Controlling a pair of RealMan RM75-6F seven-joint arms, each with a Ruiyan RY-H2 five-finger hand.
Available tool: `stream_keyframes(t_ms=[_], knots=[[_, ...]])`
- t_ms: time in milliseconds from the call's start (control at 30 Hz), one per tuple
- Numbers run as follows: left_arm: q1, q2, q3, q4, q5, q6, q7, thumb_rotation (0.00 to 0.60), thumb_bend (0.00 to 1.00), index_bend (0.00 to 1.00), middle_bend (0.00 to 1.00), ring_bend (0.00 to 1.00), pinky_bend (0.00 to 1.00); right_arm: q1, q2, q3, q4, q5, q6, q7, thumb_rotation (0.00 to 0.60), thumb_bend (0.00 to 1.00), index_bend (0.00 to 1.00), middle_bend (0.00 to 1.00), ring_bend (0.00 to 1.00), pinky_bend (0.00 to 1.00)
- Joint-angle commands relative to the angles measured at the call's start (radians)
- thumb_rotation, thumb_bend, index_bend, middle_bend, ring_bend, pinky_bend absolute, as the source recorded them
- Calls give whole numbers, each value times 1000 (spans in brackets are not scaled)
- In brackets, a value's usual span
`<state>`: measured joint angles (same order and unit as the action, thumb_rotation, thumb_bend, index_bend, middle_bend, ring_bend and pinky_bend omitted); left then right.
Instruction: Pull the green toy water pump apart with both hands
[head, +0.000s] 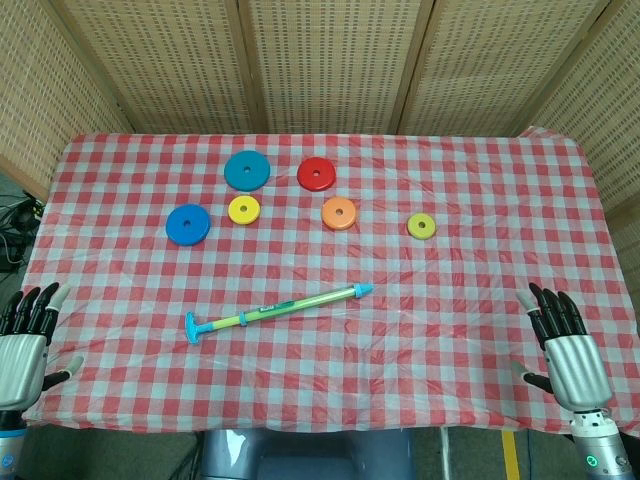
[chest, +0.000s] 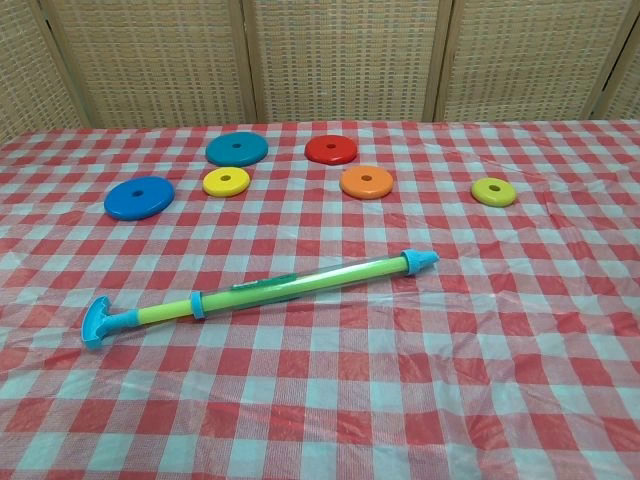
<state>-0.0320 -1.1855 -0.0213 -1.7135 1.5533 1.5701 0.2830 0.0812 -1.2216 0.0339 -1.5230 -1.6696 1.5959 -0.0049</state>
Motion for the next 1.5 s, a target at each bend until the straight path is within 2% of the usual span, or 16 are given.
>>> stream_keyframes(t_ms=[33,1000,1067,1133,1167,1233,1300,1400,1500], knots=[[-1,-1,0,1,-2,-2,0,600,139,0,0,0,0,0,0,0,0,0,-1,0,600,98,0,0,0,0],[-9,-3,2,-6,7,-14,-4,600,139,0,0,0,1,0,1,-8,-8,-10,1,-2,600,98,0,0,0,0],[-12,-8,-1,-7,14,-11,-6,600,139,0,0,0,30,0,0,-9,-9,-10,-1,-2,600,98,1,0,0,0],[-26,-27,-13,-10,20,-15,9,600,138,0,9,34,110,3,-1,-9,-7,-4,-10,-1,600,98,2,0,0,0],[-30,-32,-17,-12,17,-19,14,600,138,0,55,102,186,3,-1,-9,-7,-2,-13,0,600,99,3,0,0,0],[-43,-47,-29,-19,9,-31,34,600,139,0,245,303,349,5,-1,-9,-7,0,-18,2,600,99,3,0,0,0],[-70,-64,-49,-45,-16,-68,67,600,138,15,488,516,497,6,-1,-10,-7,-2,-18,0,600,98,4,0,0,0],[-106,-87,-77,-77,-44,-105,113,600,138,87,701,685,605,6,-2,-11,-7,-5,-16,1,600,98,5,0,0,0],[-139,-106,-99,-112,-83,-146,167,600,141,155,806,775,663,6,-1,-10,-8,-3,-17,3,600,99,6,0,0,0]])
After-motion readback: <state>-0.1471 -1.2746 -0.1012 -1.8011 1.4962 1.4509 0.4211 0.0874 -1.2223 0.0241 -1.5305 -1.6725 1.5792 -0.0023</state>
